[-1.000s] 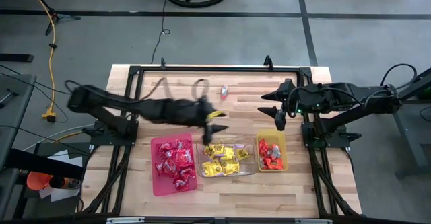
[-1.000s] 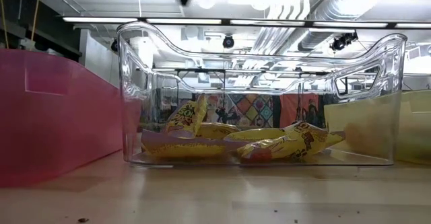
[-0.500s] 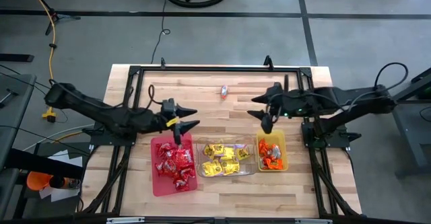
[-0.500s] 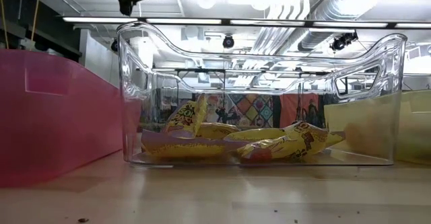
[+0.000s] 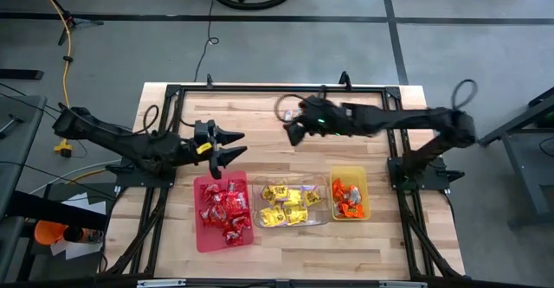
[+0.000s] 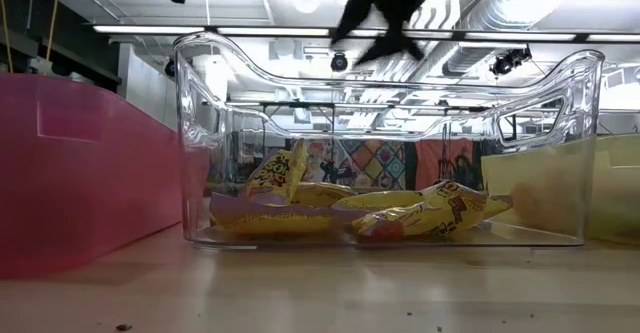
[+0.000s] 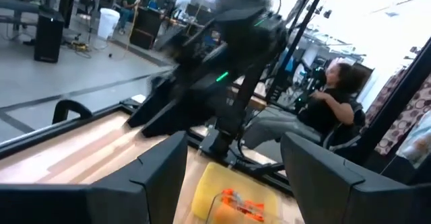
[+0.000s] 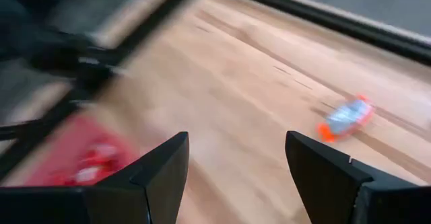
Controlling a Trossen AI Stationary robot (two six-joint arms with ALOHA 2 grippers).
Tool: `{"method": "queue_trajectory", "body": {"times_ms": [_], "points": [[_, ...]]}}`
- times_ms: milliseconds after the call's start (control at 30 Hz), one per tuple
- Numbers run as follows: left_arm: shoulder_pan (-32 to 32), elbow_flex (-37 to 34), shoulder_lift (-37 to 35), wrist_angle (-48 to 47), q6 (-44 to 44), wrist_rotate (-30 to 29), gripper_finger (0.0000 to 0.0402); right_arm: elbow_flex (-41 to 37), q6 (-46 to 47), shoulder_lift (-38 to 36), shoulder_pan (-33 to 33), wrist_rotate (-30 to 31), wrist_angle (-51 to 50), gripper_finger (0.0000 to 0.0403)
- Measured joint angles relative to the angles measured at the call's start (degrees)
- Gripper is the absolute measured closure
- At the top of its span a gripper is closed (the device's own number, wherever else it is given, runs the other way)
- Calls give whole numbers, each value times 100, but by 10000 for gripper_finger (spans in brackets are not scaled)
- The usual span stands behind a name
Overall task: Sort candy
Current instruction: Put the orange chocolate into the yellow bin
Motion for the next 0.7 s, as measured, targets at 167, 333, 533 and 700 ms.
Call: {"method": "queue_trajectory", "body": {"times_ms": [167, 333, 533, 700], "points": [[0, 0, -231, -33, 228, -1, 177, -2, 537, 1020, -632, -71, 1, 160], [0, 0, -407, -167, 514, -2, 176, -2, 1041, 1803, -838, -72, 26, 160], [6, 0, -572, -348, 911, -3, 176, -2, 1440, 2395, -927, 209, 89, 160], [7, 0, -689, -468, 1143, -42, 176, 339, 1494, 2737, -951, 342, 239, 160]]}}
